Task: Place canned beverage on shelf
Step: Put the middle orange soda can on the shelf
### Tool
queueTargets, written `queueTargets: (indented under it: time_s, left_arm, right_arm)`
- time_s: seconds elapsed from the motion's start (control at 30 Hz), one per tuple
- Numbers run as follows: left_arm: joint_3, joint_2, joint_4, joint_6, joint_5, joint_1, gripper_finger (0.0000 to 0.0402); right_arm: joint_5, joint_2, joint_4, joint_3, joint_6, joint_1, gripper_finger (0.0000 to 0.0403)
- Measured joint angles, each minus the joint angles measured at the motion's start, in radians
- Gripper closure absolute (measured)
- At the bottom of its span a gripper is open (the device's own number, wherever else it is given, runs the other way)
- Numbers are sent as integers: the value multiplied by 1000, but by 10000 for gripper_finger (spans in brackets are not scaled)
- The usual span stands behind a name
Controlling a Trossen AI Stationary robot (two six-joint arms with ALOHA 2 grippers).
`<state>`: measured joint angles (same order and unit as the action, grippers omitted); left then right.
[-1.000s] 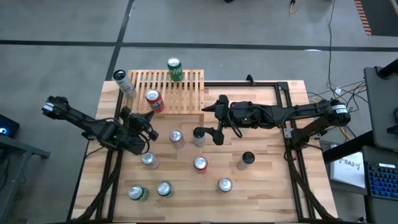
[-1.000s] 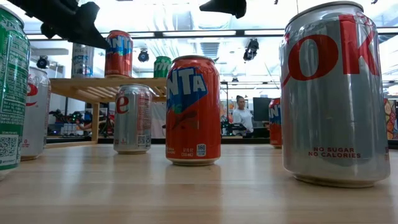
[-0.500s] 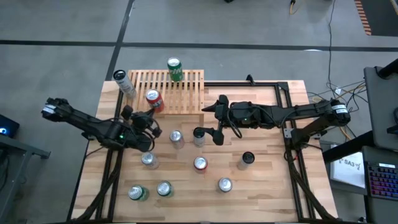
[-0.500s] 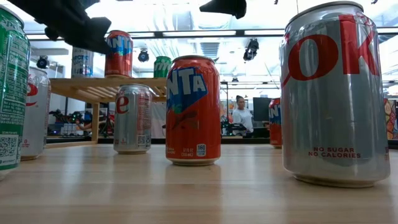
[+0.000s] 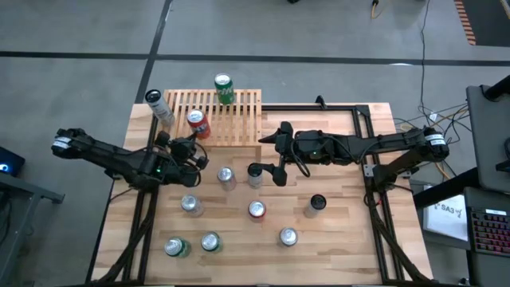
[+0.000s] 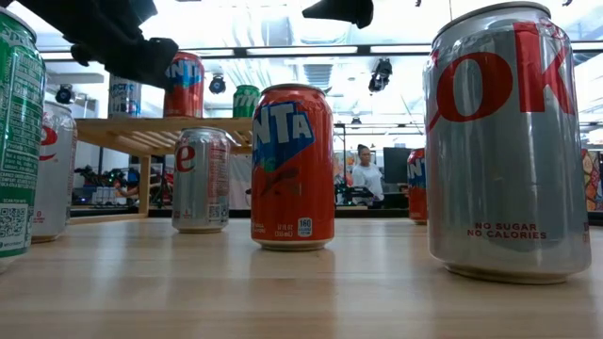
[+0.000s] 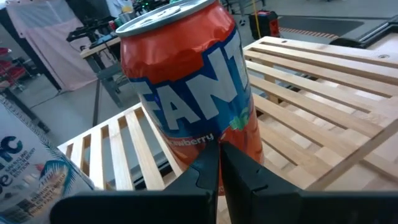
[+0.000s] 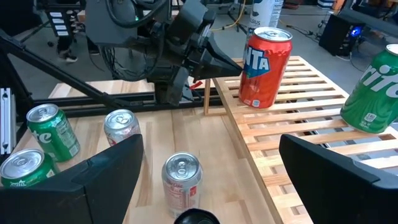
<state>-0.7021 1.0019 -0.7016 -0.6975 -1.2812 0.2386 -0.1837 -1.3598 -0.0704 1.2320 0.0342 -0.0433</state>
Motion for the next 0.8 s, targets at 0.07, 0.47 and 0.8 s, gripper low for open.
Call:
queueTargets:
  time_s: [0.07, 0.47, 0.8]
  left_arm:
    - [0, -1, 1, 10, 5, 0, 401]
    - [-4, -7, 17, 113, 242, 2, 401]
    - [-4, -6, 65, 113, 77, -4, 401]
  right_arm:
    - [0, 0, 0, 0, 0, 0, 39]
    - [0, 0, -6, 0, -6, 0, 39]
    - [0, 0, -8, 0, -9, 0, 39]
